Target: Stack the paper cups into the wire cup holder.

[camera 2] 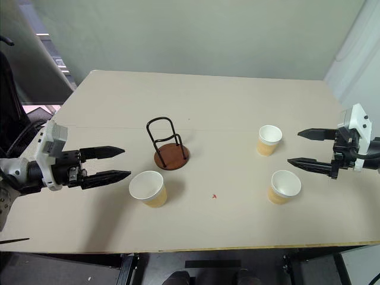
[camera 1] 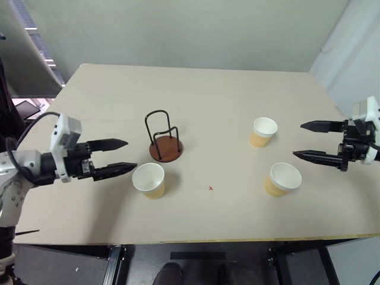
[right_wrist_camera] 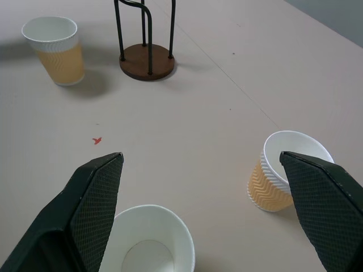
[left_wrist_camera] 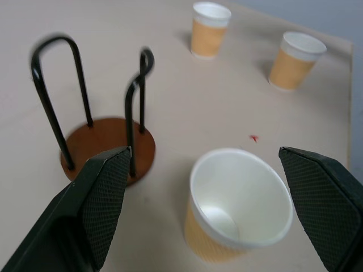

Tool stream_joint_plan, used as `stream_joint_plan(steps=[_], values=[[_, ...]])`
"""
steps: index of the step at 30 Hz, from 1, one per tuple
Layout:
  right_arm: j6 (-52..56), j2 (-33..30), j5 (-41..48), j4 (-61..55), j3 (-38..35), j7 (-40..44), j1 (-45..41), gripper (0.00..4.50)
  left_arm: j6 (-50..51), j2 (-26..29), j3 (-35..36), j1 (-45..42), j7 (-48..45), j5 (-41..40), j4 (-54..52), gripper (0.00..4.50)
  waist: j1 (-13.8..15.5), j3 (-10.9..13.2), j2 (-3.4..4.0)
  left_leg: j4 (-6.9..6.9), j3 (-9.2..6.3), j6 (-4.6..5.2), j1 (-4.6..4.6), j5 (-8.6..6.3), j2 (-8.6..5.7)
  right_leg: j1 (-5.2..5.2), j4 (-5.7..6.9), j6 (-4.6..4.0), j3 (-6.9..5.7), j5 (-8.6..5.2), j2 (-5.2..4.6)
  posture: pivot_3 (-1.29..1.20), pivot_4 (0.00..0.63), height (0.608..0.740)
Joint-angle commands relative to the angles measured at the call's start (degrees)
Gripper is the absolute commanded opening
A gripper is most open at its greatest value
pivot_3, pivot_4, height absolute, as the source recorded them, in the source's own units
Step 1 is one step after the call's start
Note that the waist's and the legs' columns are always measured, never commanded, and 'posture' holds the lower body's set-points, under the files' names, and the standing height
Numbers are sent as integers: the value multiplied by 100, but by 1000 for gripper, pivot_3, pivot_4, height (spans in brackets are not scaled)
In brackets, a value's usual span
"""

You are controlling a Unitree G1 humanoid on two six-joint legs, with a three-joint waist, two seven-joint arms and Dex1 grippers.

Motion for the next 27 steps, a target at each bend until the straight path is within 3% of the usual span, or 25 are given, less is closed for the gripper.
stream_joint_plan(steps=[1,7,12,19,27], values=[[118,-48,214,-312,-481,-163,96,4500,-103,-47,-4,-208,0,16,70,4462,0,0,0,0,3,0,0,0,0,-3,2,0,5,0,1,0,150,740],[263,-75,313,-627,-951,-372,559,4500,-406,-191,-662,-928,-170,415,580,4462,28,1,-2,1,5,-4,0,-2,0,-7,3,0,18,0,6,0,150,740],[401,-25,345,-969,-1300,-634,918,4500,-832,-757,-1449,-1865,-83,1072,1205,4462,53,1,-3,12,7,-2,3,-3,-1,-3,7,4,23,2,6,0,150,740],[769,30,523,-1598,-2092,-883,1697,4500,-1316,-1129,-1999,-2450,-169,1708,1817,4462,50,3,-6,10,25,0,-11,-6,-4,-11,-17,23,32,13,15,0,150,740],[1025,113,690,-2028,-2607,-1081,2182,4500,-1825,-1466,-2125,-2912,-148,2177,2624,4462,48,6,-11,24,33,8,-10,-9,-5,-6,-19,44,45,25,21,0,150,740]])
